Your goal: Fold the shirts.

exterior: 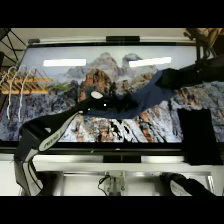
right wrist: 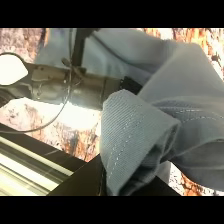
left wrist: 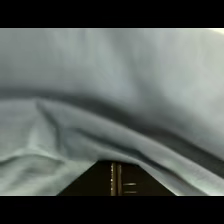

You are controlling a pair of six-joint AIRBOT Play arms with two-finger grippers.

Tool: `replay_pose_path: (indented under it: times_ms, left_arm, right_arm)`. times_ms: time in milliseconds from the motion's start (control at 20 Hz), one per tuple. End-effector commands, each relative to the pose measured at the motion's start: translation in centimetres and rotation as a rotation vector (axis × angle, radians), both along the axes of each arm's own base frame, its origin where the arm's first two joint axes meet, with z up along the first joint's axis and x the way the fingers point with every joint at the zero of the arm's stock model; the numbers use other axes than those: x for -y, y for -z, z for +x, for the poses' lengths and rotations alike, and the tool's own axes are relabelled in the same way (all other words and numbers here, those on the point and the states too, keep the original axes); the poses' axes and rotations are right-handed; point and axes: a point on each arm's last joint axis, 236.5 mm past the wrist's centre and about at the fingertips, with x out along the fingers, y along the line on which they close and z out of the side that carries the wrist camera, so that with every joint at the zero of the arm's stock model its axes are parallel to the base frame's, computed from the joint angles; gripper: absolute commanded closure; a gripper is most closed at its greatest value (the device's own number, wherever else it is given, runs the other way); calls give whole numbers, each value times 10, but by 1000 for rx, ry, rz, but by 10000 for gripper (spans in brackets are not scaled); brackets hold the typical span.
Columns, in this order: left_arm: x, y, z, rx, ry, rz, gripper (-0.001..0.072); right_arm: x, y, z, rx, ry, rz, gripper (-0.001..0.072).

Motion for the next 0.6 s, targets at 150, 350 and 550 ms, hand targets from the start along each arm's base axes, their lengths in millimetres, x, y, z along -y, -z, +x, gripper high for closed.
replay_pose_path:
  times_ms: [150, 350, 550]
  left_arm:
    - [-104, -83, 38, 258, 67, 52, 675]
    - [-255, -156, 66, 435, -44, 243, 675]
    - [-371, -261, 54, 565, -287, 252, 673]
  right_arm:
    - [-26, -21, 16, 79, 13, 112, 647]
    - [-89, 12, 54, 84, -35, 155, 646]
    - [-177, 81, 77, 52, -98, 175, 647]
